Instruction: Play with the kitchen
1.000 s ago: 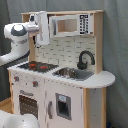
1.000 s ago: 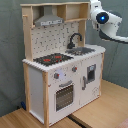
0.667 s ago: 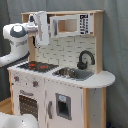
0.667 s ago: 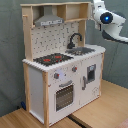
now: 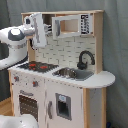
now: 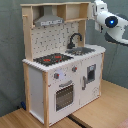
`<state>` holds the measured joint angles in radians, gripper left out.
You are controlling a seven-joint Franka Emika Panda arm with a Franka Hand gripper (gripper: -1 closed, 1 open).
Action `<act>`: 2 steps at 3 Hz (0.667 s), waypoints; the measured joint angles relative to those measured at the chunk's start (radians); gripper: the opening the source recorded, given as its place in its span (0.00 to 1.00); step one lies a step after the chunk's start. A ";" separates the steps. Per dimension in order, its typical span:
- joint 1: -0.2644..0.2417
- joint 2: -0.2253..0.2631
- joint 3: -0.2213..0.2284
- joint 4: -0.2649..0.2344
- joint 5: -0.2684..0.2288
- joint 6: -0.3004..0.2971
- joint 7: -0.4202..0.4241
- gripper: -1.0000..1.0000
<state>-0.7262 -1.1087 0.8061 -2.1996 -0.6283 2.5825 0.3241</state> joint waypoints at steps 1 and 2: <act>0.000 0.000 0.000 0.000 0.000 0.000 0.001 1.00; 0.000 0.000 0.001 0.002 0.000 0.004 0.007 1.00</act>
